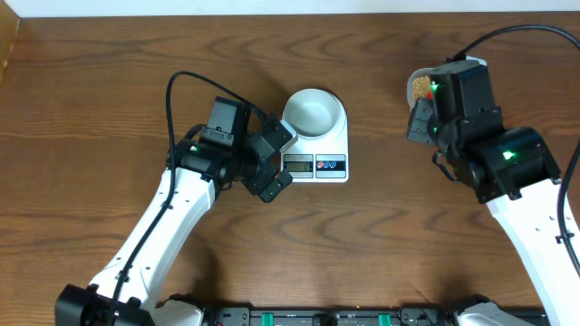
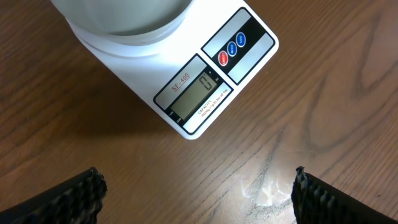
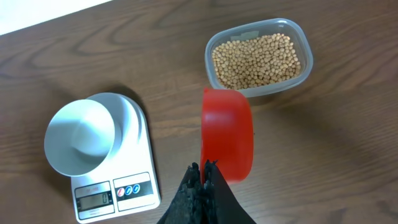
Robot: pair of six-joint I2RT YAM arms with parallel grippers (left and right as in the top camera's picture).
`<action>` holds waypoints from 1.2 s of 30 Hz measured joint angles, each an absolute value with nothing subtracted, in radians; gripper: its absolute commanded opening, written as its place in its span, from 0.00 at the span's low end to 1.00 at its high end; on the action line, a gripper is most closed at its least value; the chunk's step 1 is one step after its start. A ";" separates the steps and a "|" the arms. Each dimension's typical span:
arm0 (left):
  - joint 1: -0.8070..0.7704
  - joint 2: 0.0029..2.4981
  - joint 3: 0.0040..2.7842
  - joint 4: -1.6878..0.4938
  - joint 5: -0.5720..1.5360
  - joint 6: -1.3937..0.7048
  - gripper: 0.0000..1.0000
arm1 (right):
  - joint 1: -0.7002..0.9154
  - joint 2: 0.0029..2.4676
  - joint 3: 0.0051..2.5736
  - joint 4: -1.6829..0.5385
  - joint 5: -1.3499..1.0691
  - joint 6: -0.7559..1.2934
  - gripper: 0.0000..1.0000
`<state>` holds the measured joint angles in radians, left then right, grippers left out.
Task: Scoop item into bowl and weigh 50g on scale
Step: 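Lower the red scoop into the soybean tub with the right gripper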
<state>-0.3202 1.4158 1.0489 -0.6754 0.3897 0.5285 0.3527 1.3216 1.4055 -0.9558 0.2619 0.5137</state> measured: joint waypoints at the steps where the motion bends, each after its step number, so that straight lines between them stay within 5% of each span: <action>1: -0.320 1.416 1.049 -0.675 0.390 0.529 0.98 | 0.344 1.322 1.406 -0.956 0.255 0.514 0.01; 20: -0.320 1.416 1.049 -0.661 0.390 0.529 0.98 | 0.167 1.331 1.431 -0.974 0.112 0.476 0.01; 36: -0.320 1.416 1.049 -0.660 0.389 0.529 0.98 | 0.004 1.763 1.925 -1.264 -0.001 0.263 0.01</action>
<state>-0.3202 1.4158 1.0492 -0.6601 0.3889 0.5289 0.0036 1.7630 1.9251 -1.2640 -0.0013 0.2626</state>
